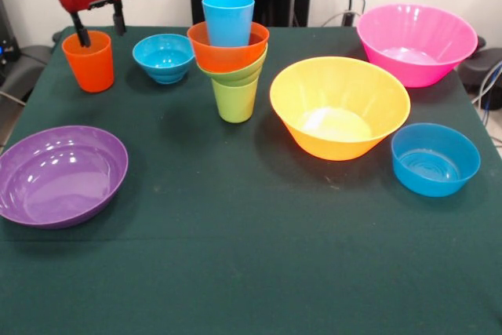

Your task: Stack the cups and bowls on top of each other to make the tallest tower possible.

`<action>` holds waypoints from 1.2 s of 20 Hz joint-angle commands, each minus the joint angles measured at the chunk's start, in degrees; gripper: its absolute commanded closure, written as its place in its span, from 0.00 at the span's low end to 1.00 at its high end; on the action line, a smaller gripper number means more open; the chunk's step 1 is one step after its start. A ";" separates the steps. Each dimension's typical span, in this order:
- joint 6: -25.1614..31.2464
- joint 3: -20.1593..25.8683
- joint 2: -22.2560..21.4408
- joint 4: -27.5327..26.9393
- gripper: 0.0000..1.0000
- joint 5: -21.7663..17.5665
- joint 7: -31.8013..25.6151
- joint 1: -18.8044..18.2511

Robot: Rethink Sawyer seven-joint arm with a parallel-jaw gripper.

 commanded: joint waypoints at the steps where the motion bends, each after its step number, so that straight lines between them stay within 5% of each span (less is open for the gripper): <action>1: -4.51 -1.38 0.88 5.04 0.00 -1.91 -4.16 1.08; 24: -14.38 -3.13 1.82 7.15 0.00 -3.84 -0.65 1.20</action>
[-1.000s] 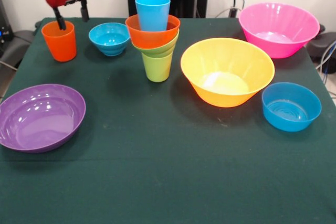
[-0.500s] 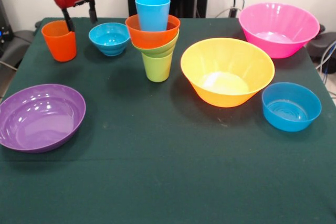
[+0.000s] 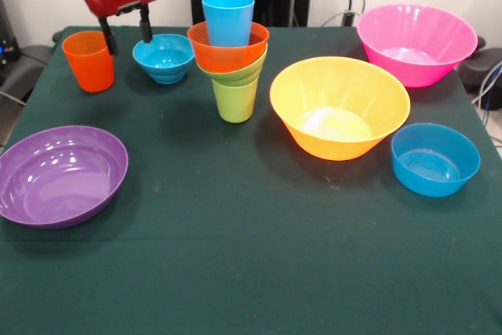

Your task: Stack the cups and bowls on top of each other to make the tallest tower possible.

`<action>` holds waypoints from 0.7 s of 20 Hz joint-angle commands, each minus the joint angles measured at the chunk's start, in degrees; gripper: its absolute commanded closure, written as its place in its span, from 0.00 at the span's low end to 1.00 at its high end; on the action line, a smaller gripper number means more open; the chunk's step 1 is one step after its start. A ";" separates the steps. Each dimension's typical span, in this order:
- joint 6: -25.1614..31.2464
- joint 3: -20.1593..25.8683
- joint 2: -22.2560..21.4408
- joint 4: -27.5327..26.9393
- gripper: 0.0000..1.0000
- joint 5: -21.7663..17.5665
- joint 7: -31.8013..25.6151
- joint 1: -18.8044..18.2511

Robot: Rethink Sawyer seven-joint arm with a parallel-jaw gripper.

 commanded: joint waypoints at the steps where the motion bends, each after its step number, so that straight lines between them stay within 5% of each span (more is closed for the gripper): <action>1: -4.17 -3.28 1.97 2.08 0.00 -3.91 -0.67 1.39; 14: -5.18 -6.79 7.35 -0.11 0.00 -5.71 -1.94 2.11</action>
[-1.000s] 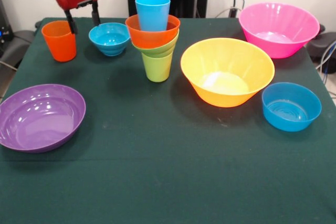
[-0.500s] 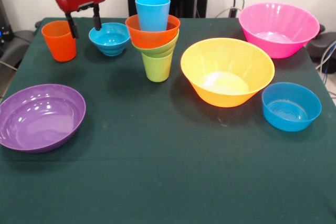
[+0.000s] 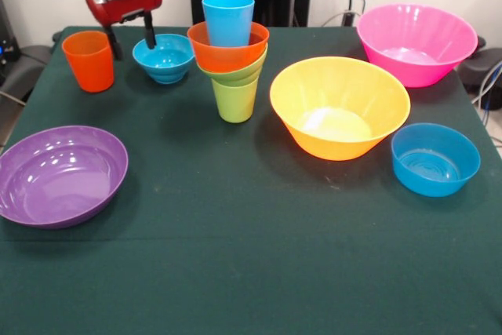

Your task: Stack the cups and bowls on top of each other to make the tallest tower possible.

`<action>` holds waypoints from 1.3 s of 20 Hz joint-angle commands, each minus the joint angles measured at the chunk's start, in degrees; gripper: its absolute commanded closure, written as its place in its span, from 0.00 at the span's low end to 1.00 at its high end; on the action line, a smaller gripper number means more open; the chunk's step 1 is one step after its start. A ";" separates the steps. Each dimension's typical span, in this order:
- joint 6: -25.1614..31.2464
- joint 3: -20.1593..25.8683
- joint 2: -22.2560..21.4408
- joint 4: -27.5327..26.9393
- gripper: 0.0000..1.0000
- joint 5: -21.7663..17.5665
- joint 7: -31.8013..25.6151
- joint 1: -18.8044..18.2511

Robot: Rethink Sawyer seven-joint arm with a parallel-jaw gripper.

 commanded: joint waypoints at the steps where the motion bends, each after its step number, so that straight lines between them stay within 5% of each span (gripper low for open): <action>1: -2.88 -3.77 4.74 -0.15 0.00 -5.59 -2.06 2.16; 20: -6.14 -7.21 6.64 -2.54 0.00 -11.13 0.16 4.65; 26: -7.52 -8.66 10.23 -4.48 0.00 -12.56 0.71 4.77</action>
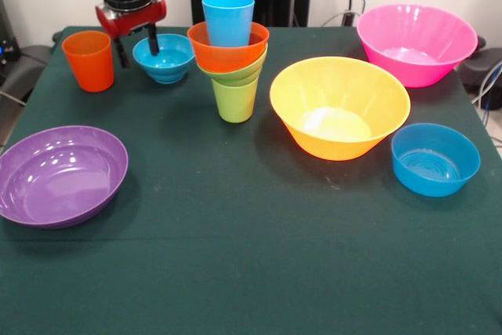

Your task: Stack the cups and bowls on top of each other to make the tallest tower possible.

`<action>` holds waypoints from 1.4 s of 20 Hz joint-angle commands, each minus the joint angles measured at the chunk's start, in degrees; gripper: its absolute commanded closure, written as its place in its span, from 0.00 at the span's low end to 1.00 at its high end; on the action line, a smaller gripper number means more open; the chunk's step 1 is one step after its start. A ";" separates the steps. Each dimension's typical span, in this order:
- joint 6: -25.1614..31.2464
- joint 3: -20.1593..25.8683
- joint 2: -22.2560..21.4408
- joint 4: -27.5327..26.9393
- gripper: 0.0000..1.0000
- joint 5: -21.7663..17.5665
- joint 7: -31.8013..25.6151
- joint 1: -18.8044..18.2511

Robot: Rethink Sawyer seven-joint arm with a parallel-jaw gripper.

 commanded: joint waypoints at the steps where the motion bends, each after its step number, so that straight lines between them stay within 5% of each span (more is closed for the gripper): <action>1: -4.96 -3.52 5.69 -4.46 0.00 -6.12 0.61 3.47; 22: -5.14 -4.57 7.28 -5.89 0.00 -4.62 -0.31 3.70; 23: -5.29 -4.73 7.18 -5.81 1.00 -4.68 -0.18 3.88; 28: -5.70 -5.05 6.94 -5.65 1.00 -4.69 -0.23 4.20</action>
